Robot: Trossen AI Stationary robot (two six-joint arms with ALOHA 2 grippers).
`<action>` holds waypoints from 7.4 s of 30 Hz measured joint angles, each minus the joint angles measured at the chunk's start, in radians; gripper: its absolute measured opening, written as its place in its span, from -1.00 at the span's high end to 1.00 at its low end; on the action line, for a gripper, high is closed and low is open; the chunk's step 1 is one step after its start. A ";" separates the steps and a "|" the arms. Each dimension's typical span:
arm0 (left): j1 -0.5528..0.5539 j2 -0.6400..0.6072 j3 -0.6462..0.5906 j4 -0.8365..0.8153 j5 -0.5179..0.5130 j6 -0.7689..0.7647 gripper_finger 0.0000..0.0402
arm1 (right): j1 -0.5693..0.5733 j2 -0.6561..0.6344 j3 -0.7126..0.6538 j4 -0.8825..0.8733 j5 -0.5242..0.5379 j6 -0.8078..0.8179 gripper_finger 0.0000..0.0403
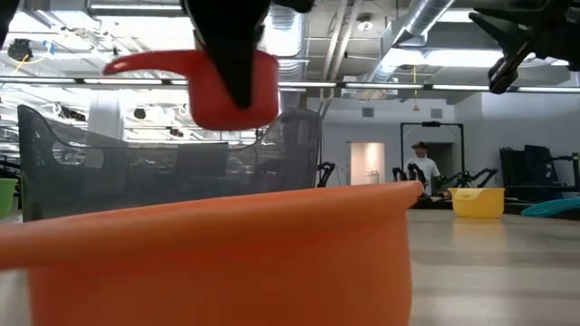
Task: Nest measuring cups in basket
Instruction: Put the red measuring cup into the bin, then stack the blue measuring cup on top of the red measuring cup in the bin
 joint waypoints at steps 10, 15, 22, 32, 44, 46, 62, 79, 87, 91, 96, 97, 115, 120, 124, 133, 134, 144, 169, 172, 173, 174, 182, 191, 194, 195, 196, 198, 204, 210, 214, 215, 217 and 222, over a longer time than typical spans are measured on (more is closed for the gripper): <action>-0.005 0.076 -0.001 -0.010 0.050 0.096 1.00 | 0.048 0.000 0.000 0.007 0.000 0.000 0.68; -0.007 0.079 -0.016 0.005 0.108 0.092 1.00 | 0.060 0.000 0.000 0.013 0.001 0.000 0.68; -0.005 0.080 -0.058 0.019 0.106 0.062 0.86 | 0.064 0.000 0.000 0.013 0.002 0.000 0.68; -0.003 0.079 -0.048 0.012 0.126 0.022 0.55 | 0.063 0.000 0.000 0.012 0.002 0.000 0.68; 0.028 0.079 0.257 -0.269 0.025 0.075 0.52 | 0.063 0.000 0.000 0.013 0.002 0.002 0.68; 0.032 0.078 0.313 -0.363 -0.039 0.090 0.52 | 0.063 0.000 0.000 0.014 0.002 0.002 0.68; 0.225 -0.019 0.285 -0.463 -0.381 0.227 0.52 | 0.063 -0.002 0.000 0.112 -0.080 0.051 0.68; 0.653 -0.081 -0.113 -0.142 -0.240 0.316 0.52 | 0.060 0.000 0.000 0.143 -0.075 -0.036 0.68; 0.732 -0.070 -0.120 -0.057 -0.112 0.358 0.52 | 0.060 0.000 0.000 0.143 -0.012 -0.040 0.68; 0.729 -0.071 -0.119 0.023 -0.105 0.421 0.52 | 0.060 0.000 0.000 0.144 0.026 -0.084 0.68; 0.734 -0.071 -0.119 0.041 -0.117 0.428 0.52 | 0.060 0.000 0.000 0.146 0.037 -0.089 0.68; 0.734 -0.071 -0.119 0.035 -0.129 0.428 0.52 | 0.060 0.000 0.000 0.146 0.037 -0.089 0.68; 0.743 -0.045 -0.117 -0.002 -0.120 0.154 0.52 | 0.060 0.000 0.000 0.131 0.034 -0.089 0.68; 0.737 -0.039 -0.132 0.010 -0.138 0.089 0.52 | 0.060 0.000 0.000 0.131 0.033 -0.089 0.68; 0.737 -0.036 -0.139 -0.041 -0.151 0.036 0.52 | 0.060 0.000 0.000 0.131 0.033 -0.089 0.68; 0.705 -0.037 -0.138 -0.037 -0.113 0.025 0.52 | 0.060 0.000 0.000 0.131 0.032 -0.089 0.68; 0.703 -0.037 -0.138 -0.036 -0.112 0.029 0.52 | 0.060 0.000 0.000 0.131 0.032 -0.089 0.68; 0.702 -0.037 -0.138 -0.041 -0.110 -0.018 0.27 | 0.060 0.000 0.000 0.131 0.031 -0.089 0.68; 0.688 0.060 -0.137 0.003 -0.198 0.023 -0.08 | 0.062 0.000 0.000 0.133 0.030 -0.088 0.68; 0.702 0.082 -0.138 -0.010 -0.159 0.036 -0.08 | 0.063 0.000 0.000 0.132 0.030 -0.088 0.68; 0.705 0.091 -0.138 -0.001 -0.149 0.036 -0.08 | 0.063 0.000 0.000 0.133 0.030 -0.088 0.68; 0.707 0.100 -0.138 0.003 -0.139 0.036 -0.08 | 0.063 0.000 0.000 0.130 0.029 -0.088 0.68; 0.706 0.144 -0.138 0.008 -0.110 0.050 0.03 | 0.062 0.001 0.000 0.127 0.029 -0.088 0.68; 0.707 0.140 -0.138 0.020 -0.110 0.106 0.95 | 0.062 0.001 0.000 0.113 0.029 -0.087 0.68; 0.704 0.140 -0.117 -0.027 -0.083 0.108 0.99 | 0.062 0.001 0.000 0.112 0.029 -0.087 0.68; 0.702 0.140 -0.097 -0.060 -0.082 0.119 0.99 | 0.062 0.001 0.000 0.112 0.029 -0.087 0.68; 0.700 0.140 -0.072 -0.088 -0.077 0.140 0.99 | 0.062 0.001 0.000 0.112 0.029 -0.087 0.68; 0.699 0.140 -0.007 -0.163 -0.050 0.175 0.99 | 0.062 0.001 0.000 0.112 0.029 -0.087 0.68; 0.655 0.138 0.265 -0.463 -0.002 0.164 1.00 | 0.062 0.001 0.000 0.109 0.029 -0.080 0.68; 0.546 0.115 0.434 -0.422 0.263 0.072 1.00 | 0.062 0.001 0.000 0.108 0.028 -0.078 0.68; 0.429 0.118 0.472 -0.459 0.272 0.024 1.00 | 0.062 0.001 0.000 0.109 0.028 -0.077 0.68; 0.398 0.118 0.473 -0.456 0.271 0.017 1.00 | 0.063 0.001 0.000 0.109 0.028 -0.078 0.68; 0.334 0.117 0.469 -0.459 0.271 -0.012 1.00 | 0.062 0.000 0.000 0.109 0.028 -0.078 0.68; 0.188 0.125 0.467 -0.447 0.258 -0.231 1.00 | 0.062 0.001 0.000 0.109 0.028 -0.077 0.68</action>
